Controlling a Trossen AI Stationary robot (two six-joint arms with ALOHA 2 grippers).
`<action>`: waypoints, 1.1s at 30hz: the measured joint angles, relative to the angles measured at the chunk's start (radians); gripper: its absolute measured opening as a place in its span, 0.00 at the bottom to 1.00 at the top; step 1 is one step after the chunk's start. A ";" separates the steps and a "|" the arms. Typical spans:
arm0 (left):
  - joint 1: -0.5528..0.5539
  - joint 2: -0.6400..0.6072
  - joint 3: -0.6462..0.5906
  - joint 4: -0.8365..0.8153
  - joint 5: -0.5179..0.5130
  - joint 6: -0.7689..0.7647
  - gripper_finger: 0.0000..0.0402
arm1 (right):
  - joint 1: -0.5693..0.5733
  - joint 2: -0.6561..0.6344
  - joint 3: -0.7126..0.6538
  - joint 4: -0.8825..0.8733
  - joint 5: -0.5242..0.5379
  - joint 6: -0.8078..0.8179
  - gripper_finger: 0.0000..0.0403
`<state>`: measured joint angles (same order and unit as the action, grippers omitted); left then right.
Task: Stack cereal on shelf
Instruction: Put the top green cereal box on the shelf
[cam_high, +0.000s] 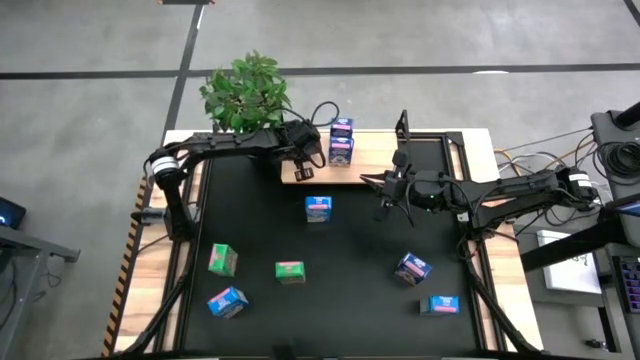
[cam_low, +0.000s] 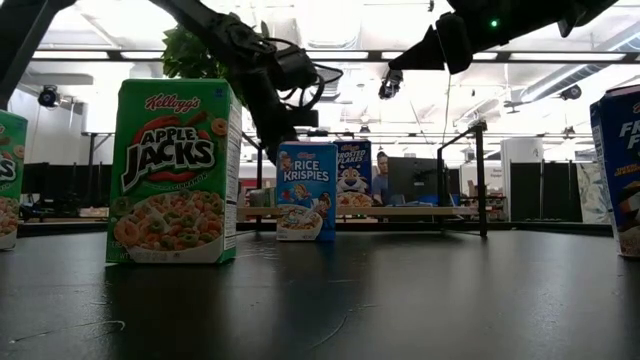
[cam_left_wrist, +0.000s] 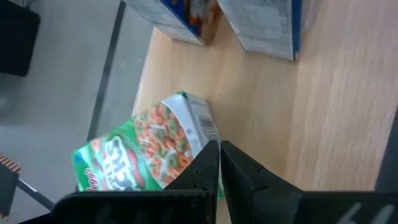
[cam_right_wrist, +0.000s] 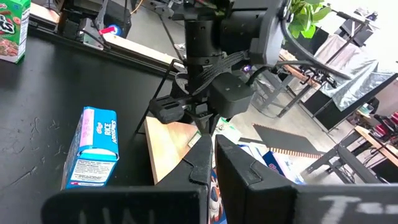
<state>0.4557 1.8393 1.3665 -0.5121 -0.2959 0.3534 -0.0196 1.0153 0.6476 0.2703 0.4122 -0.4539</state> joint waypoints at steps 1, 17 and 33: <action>0.002 0.000 -0.001 0.000 0.000 0.000 0.00 | 0.000 0.000 0.000 0.000 0.000 0.000 0.03; 0.035 0.022 -0.009 0.072 -0.008 -0.026 0.00 | 0.000 0.000 0.000 -0.004 0.000 -0.003 0.03; 0.035 0.022 -0.018 0.069 -0.008 -0.036 0.00 | 0.000 0.000 0.000 -0.003 0.000 -0.003 0.03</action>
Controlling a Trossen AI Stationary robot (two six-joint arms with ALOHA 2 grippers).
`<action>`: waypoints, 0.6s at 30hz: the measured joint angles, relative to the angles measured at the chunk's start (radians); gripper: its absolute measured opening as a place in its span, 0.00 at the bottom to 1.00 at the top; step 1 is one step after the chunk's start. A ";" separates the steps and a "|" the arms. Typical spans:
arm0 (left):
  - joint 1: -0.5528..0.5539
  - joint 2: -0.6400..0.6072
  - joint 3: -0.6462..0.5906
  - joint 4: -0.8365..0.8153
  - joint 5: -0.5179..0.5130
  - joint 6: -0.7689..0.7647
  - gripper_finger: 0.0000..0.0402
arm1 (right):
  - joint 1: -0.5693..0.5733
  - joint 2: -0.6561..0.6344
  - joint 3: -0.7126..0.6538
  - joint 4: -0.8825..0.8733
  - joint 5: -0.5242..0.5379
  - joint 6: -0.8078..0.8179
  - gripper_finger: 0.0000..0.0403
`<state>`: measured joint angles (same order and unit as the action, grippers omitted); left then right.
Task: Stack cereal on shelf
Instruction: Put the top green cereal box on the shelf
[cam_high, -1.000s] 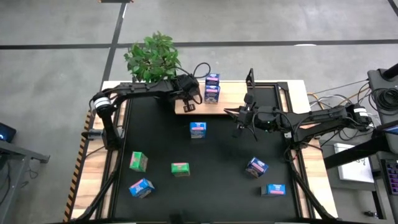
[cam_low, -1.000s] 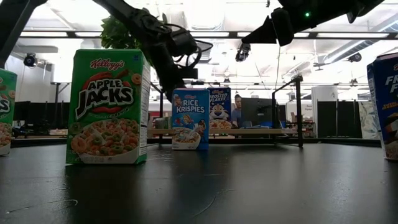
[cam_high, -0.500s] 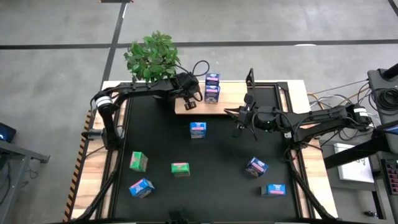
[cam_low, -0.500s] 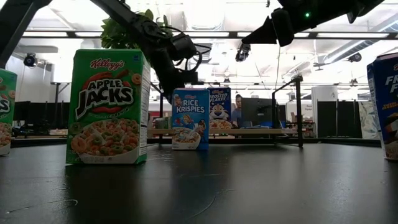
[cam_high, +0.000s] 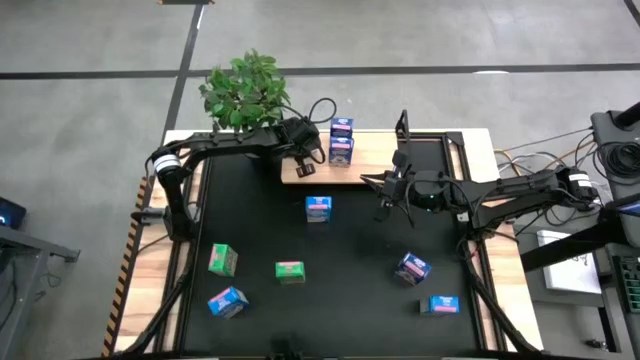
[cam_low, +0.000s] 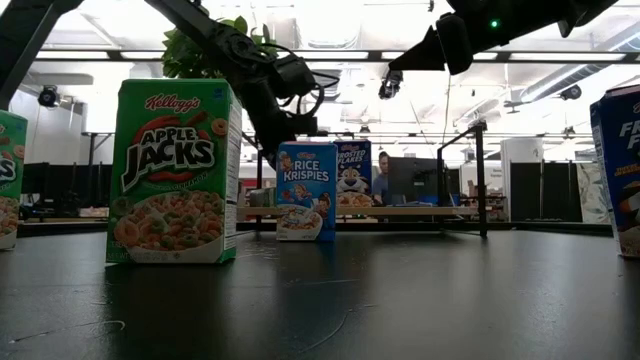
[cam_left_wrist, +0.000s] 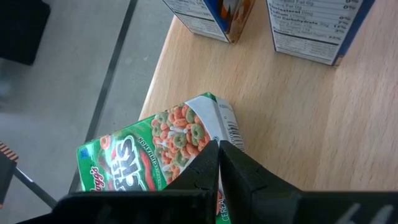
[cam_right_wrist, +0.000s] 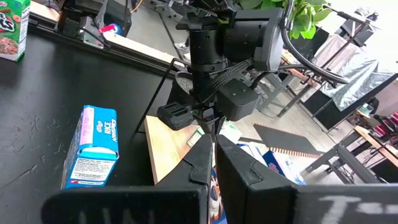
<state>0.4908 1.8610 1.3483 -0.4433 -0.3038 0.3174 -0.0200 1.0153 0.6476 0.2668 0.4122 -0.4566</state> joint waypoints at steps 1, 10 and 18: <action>0.000 0.000 0.000 0.000 0.000 -0.004 0.00 | 0.000 0.000 0.000 0.000 0.000 0.000 0.03; -0.004 0.000 -0.002 0.002 0.034 -0.028 0.00 | 0.000 0.000 0.000 0.000 0.000 0.000 0.03; -0.013 0.000 -0.003 -0.002 0.060 -0.046 0.00 | 0.000 0.000 0.000 0.000 0.000 0.000 0.03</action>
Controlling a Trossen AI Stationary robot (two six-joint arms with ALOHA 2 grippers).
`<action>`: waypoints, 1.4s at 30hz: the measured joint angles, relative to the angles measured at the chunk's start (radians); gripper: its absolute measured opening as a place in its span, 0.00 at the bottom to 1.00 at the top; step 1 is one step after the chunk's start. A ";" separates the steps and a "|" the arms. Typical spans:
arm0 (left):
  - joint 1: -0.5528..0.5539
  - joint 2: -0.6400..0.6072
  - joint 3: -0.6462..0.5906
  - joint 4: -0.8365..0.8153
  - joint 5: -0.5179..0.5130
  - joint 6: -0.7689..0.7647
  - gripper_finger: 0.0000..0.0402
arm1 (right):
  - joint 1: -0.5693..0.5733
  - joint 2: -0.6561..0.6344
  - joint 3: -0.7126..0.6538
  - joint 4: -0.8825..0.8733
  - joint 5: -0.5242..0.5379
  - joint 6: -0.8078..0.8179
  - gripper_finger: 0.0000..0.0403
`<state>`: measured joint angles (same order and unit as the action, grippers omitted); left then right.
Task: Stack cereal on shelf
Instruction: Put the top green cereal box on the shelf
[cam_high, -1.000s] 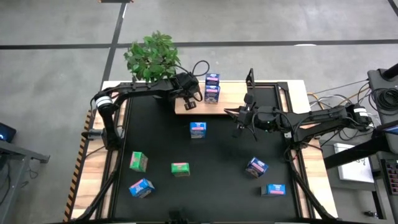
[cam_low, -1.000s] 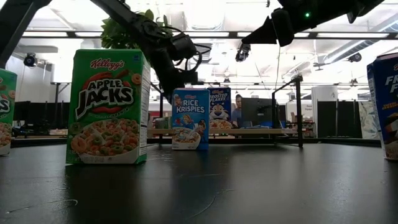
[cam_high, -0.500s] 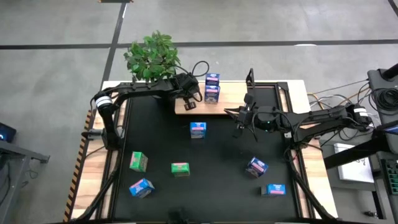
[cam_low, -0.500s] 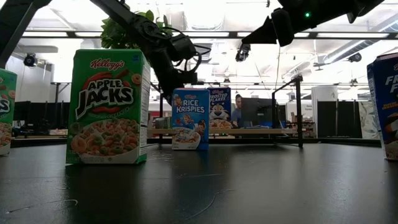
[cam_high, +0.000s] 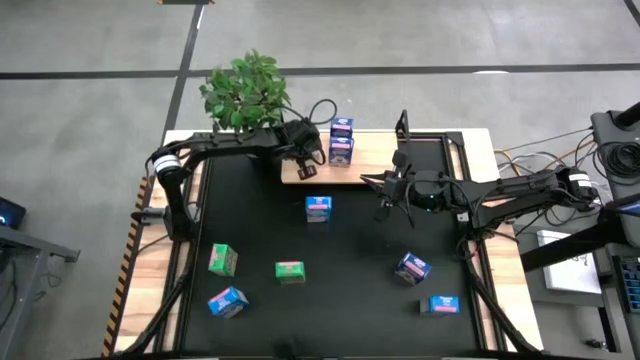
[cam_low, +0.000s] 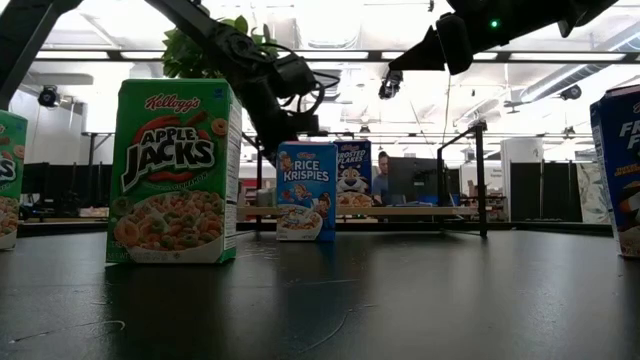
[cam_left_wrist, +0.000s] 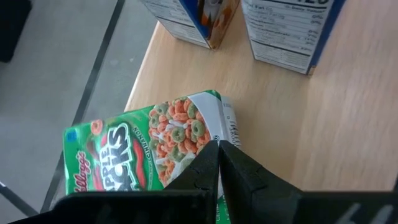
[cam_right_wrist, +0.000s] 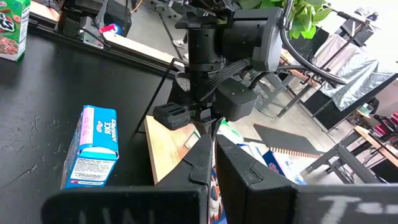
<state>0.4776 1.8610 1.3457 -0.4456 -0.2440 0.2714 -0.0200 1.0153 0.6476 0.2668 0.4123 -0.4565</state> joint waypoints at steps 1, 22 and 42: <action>-0.003 0.000 0.000 -0.001 0.000 0.000 0.00 | 0.000 0.000 0.000 0.000 0.000 0.000 0.03; -0.059 0.001 -0.001 -0.031 0.003 -0.020 0.00 | 0.000 0.000 0.000 0.000 0.000 0.000 0.03; -0.061 -0.019 0.030 -0.037 -0.155 0.043 0.00 | 0.000 0.000 0.000 0.000 0.000 0.000 0.03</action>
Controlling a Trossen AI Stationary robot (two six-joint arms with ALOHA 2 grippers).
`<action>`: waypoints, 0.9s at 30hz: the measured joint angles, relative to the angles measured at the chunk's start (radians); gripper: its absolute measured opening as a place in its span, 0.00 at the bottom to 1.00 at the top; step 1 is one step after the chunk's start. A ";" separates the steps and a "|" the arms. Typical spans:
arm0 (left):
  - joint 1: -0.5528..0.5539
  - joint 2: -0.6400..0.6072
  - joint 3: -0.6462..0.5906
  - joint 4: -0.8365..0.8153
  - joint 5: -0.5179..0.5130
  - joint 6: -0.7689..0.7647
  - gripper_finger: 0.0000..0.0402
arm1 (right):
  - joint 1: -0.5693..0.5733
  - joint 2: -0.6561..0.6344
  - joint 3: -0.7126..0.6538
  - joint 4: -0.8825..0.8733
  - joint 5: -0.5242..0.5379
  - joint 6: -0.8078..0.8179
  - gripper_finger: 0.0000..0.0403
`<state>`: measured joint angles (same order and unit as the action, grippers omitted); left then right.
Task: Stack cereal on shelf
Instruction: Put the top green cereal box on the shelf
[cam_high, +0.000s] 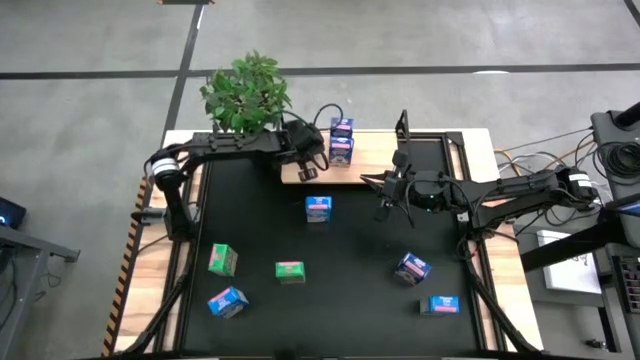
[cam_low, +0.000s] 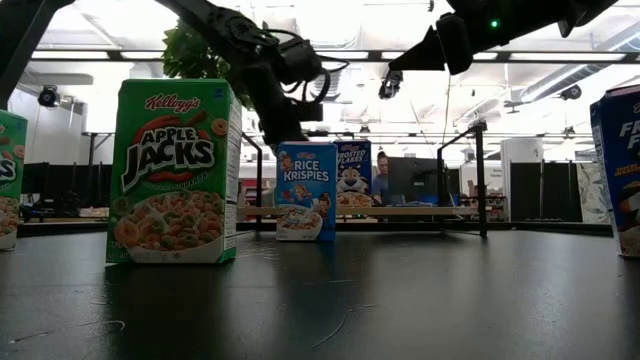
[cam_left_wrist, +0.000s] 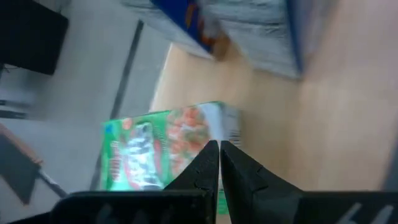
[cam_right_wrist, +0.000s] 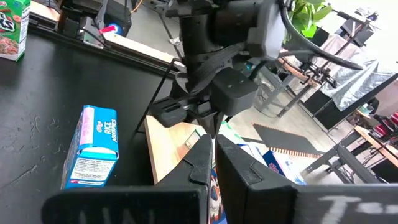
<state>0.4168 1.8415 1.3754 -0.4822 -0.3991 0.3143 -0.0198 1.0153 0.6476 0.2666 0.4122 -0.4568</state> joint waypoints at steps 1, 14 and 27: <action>0.006 0.002 0.000 0.003 0.000 0.010 0.00 | 0.000 0.000 0.000 0.000 0.000 0.000 0.03; 0.027 0.024 -0.011 0.000 0.074 0.001 0.00 | 0.000 0.000 0.000 0.000 0.000 -0.005 0.03; 0.009 0.045 -0.011 -0.008 0.074 -0.025 0.00 | 0.000 0.000 0.000 -0.001 0.000 -0.007 0.03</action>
<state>0.4262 1.8866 1.3647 -0.4902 -0.3251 0.2894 -0.0197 1.0153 0.6476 0.2661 0.4122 -0.4639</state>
